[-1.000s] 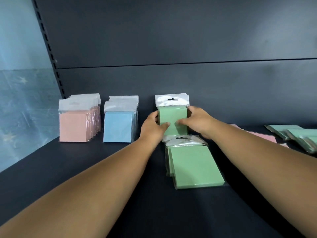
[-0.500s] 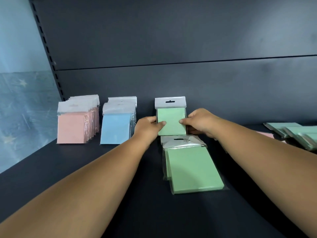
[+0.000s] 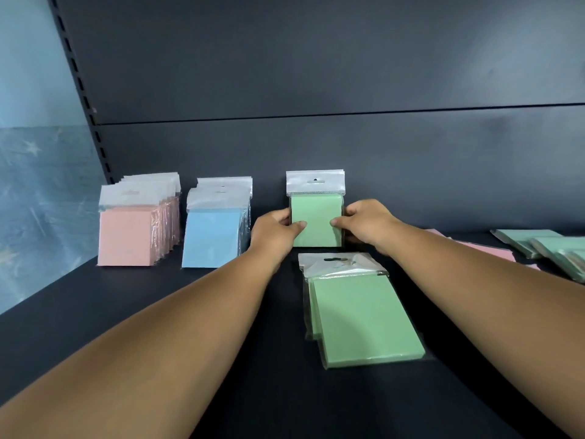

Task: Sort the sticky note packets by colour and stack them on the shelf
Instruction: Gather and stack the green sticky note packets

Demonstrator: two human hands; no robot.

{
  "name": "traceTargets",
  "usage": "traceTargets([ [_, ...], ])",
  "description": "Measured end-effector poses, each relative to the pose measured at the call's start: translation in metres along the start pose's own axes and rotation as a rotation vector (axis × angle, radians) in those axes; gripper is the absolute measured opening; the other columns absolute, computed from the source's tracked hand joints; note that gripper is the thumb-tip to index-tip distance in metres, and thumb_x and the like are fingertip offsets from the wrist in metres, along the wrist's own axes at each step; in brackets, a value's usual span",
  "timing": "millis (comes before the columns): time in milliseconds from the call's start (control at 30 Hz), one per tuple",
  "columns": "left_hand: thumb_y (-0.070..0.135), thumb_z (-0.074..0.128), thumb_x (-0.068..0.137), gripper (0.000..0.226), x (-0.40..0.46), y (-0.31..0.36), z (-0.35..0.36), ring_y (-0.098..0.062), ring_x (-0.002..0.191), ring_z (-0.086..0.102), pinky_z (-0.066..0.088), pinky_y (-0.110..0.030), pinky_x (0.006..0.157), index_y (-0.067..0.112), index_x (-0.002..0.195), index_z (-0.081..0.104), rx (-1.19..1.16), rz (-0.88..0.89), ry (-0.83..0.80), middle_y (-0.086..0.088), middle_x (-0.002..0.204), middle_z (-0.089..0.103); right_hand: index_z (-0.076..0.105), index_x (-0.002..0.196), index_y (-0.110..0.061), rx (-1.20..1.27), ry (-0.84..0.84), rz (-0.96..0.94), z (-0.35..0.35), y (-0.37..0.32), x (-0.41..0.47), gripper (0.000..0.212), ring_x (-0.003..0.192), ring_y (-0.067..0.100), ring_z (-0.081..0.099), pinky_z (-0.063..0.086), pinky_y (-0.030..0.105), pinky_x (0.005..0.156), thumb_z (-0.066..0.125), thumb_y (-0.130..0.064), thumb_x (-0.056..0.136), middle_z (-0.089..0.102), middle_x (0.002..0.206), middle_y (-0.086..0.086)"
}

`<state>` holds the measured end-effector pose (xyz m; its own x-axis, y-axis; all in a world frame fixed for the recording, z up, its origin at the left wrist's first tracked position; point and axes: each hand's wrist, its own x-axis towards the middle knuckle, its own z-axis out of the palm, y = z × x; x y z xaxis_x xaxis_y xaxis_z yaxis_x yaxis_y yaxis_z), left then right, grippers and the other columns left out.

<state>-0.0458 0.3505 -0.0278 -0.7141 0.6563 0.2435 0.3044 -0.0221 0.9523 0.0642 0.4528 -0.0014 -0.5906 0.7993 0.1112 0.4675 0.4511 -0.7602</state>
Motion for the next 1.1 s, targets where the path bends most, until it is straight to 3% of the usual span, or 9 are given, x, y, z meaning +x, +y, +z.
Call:
traceTargets([
  [100,0.005,0.062,0.086,0.029,0.001,0.000,0.001,-0.013,0.092,0.062,0.047,-0.025,0.091,0.010,0.115,0.065,0.012,0.017,-0.008,0.003,0.099,0.066,0.048,0.062,-0.011,0.043,-0.013,0.012,0.001,0.000,0.004,0.030,0.070,0.022,0.055,0.051,0.035,0.077,0.065,-0.021,0.085,0.062,0.079,0.013],
  [200,0.004,0.062,0.086,0.029,0.002,0.000,0.001,-0.013,0.091,0.062,0.047,-0.026,0.091,0.010,0.114,0.065,0.001,0.013,-0.012,0.004,0.095,0.065,0.045,0.061,-0.011,0.008,-0.025,0.021,0.000,0.000,0.005,0.033,0.069,0.023,0.051,0.045,0.031,0.072,0.063,-0.023,0.087,0.056,0.073,0.010],
  [400,0.006,0.060,0.087,0.028,0.003,0.000,0.001,-0.017,0.093,0.064,0.049,-0.029,0.091,0.009,0.114,0.065,-0.010,0.000,-0.021,-0.002,0.102,0.068,0.051,0.065,-0.010,0.098,-0.072,0.043,-0.001,0.002,0.004,0.027,0.082,0.024,0.056,0.049,0.038,0.090,0.062,-0.023,0.087,0.060,0.091,0.014],
  [733,0.022,0.062,0.087,0.034,-0.007,0.012,-0.001,-0.021,0.102,0.063,0.048,-0.034,0.096,0.006,0.116,0.063,0.099,-0.074,-0.014,-0.007,0.112,0.067,0.048,0.070,-0.011,0.191,-0.105,0.092,-0.011,-0.006,-0.004,0.026,0.099,0.025,0.059,0.051,0.033,0.085,0.063,-0.023,0.087,0.060,0.107,0.012],
  [867,0.037,0.053,0.091,0.036,-0.023,0.034,-0.006,-0.016,0.061,0.042,0.033,-0.025,0.057,0.011,0.066,0.049,0.201,-0.128,0.024,-0.001,0.067,0.044,0.056,0.090,-0.001,-0.006,-0.014,0.053,-0.035,-0.025,-0.013,0.029,0.078,0.021,0.060,0.054,0.031,0.075,0.060,-0.029,0.089,0.058,0.096,0.014],
  [900,0.040,0.052,0.091,0.035,-0.029,0.040,-0.008,-0.017,0.064,0.042,0.033,-0.025,0.060,0.012,0.071,0.053,0.208,-0.134,0.001,-0.001,0.069,0.043,0.058,0.098,0.001,-0.051,-0.025,0.039,-0.041,-0.031,-0.020,0.033,0.069,0.018,0.059,0.053,0.029,0.067,0.059,-0.030,0.090,0.059,0.091,0.014],
  [967,0.050,0.048,0.090,0.049,-0.044,0.046,-0.014,-0.024,0.098,0.055,0.041,-0.028,0.088,0.009,0.115,0.059,0.239,-0.171,-0.092,-0.006,0.103,0.059,0.057,0.100,-0.001,-0.137,-0.082,0.039,-0.049,-0.040,-0.040,0.035,0.061,0.017,0.055,0.050,0.026,0.059,0.057,-0.035,0.091,0.059,0.078,0.012],
  [1033,0.059,0.044,0.088,0.068,-0.068,0.052,-0.022,-0.027,0.129,0.041,0.031,-0.037,0.109,0.012,0.136,0.044,0.300,-0.233,-0.204,-0.006,0.141,0.045,0.053,0.089,-0.004,-0.277,-0.135,0.039,-0.052,-0.045,-0.068,0.041,0.058,0.018,0.054,0.048,0.025,0.057,0.051,-0.044,0.091,0.057,0.070,0.009],
  [1100,0.065,0.036,0.087,0.073,-0.091,0.052,-0.028,-0.025,0.138,0.029,0.024,-0.036,0.111,0.016,0.142,0.036,0.423,-0.244,-0.314,-0.004,0.151,0.032,0.049,0.071,-0.006,-0.561,-0.113,-0.003,-0.055,-0.045,-0.103,0.055,0.057,0.018,0.051,0.042,0.025,0.057,0.040,-0.056,0.091,0.053,0.066,0.006],
])
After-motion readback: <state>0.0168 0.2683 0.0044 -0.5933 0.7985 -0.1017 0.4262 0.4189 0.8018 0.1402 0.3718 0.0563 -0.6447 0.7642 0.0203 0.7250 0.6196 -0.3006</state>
